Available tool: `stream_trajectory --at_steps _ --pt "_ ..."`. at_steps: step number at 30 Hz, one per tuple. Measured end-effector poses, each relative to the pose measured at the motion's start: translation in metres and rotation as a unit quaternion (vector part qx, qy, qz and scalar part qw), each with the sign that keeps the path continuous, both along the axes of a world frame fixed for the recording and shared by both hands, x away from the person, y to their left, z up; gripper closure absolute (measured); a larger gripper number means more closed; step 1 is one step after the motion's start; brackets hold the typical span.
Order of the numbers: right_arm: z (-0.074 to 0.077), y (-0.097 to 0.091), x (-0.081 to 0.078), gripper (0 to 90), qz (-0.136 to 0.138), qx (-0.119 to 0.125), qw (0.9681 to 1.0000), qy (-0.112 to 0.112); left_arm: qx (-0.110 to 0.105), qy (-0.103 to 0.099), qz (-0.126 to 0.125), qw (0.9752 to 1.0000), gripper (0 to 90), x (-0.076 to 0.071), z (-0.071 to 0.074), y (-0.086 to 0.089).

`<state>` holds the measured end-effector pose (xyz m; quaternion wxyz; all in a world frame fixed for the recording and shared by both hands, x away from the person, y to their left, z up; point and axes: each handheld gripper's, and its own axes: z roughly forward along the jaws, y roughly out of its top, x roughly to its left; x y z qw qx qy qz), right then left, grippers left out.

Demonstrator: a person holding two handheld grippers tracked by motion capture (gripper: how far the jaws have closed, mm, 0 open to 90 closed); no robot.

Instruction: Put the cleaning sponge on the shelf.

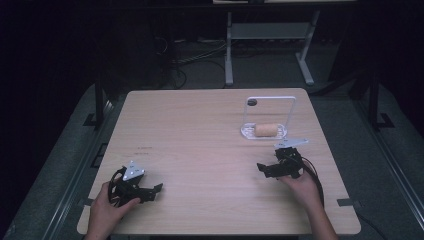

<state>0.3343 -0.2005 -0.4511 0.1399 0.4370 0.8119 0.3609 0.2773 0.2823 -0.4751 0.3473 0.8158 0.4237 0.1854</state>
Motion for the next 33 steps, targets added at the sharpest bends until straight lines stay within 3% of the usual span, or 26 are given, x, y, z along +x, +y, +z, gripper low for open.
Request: stream_trajectory --at_steps 11,19,24,33 --pt "-0.005 0.015 -0.021 7.9 0.024 -0.011 0.9996 -0.005 0.000 0.000 0.000 1.0000 13.0 0.000 0.000 0.000" --pt "-0.012 0.022 -0.035 7.9 0.026 -0.017 0.9995 -0.010 0.000 -0.001 0.000 1.0000 13.0 0.000 0.000 0.000" --pt "-0.020 0.028 -0.039 7.9 0.030 -0.022 0.9993 -0.003 0.000 0.000 0.000 1.0000 13.0 0.000 0.000 0.000" --pt "-0.029 0.037 -0.042 6.3 0.042 -0.029 0.9986 -0.013 0.000 0.000 0.000 1.0000 13.0 0.000 0.000 0.000"
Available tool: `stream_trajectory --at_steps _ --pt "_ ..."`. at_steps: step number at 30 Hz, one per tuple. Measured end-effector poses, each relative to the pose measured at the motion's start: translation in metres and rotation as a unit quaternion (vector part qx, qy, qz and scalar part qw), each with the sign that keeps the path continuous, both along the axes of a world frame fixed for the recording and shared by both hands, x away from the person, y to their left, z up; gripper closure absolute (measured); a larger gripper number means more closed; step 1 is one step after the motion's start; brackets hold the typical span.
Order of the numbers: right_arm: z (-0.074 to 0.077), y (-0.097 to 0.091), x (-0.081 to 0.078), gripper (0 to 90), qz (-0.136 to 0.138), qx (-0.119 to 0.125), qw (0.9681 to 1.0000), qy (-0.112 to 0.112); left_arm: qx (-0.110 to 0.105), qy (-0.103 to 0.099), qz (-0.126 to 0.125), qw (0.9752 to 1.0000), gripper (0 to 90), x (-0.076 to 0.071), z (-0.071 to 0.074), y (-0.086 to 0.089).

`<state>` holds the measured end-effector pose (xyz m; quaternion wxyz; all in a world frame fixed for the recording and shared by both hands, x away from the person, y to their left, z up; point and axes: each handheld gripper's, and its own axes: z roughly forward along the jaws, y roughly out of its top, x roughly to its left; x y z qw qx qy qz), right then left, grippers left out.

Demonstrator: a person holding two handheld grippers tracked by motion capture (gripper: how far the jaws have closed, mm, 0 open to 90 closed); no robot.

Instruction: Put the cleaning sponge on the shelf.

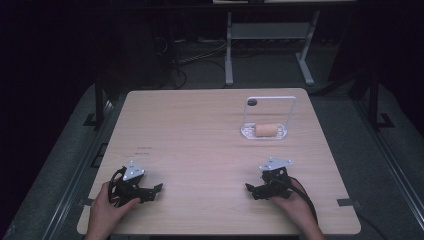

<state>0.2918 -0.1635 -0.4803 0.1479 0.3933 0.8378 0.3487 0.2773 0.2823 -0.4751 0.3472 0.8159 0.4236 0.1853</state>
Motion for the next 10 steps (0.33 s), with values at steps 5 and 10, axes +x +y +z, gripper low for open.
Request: stream_trajectory --at_steps 5,10 --pt "-0.0015 -0.0010 -0.0006 6.1 0.002 0.006 1.0000 -0.005 0.000 0.000 0.000 1.0000 12.9 0.0000 0.0000 0.0000" --pt "-0.0015 -0.0010 -0.0005 6.1 0.002 0.007 1.0000 -0.005 0.000 -0.001 0.000 1.0000 12.9 0.0000 -0.0001 -0.0001"
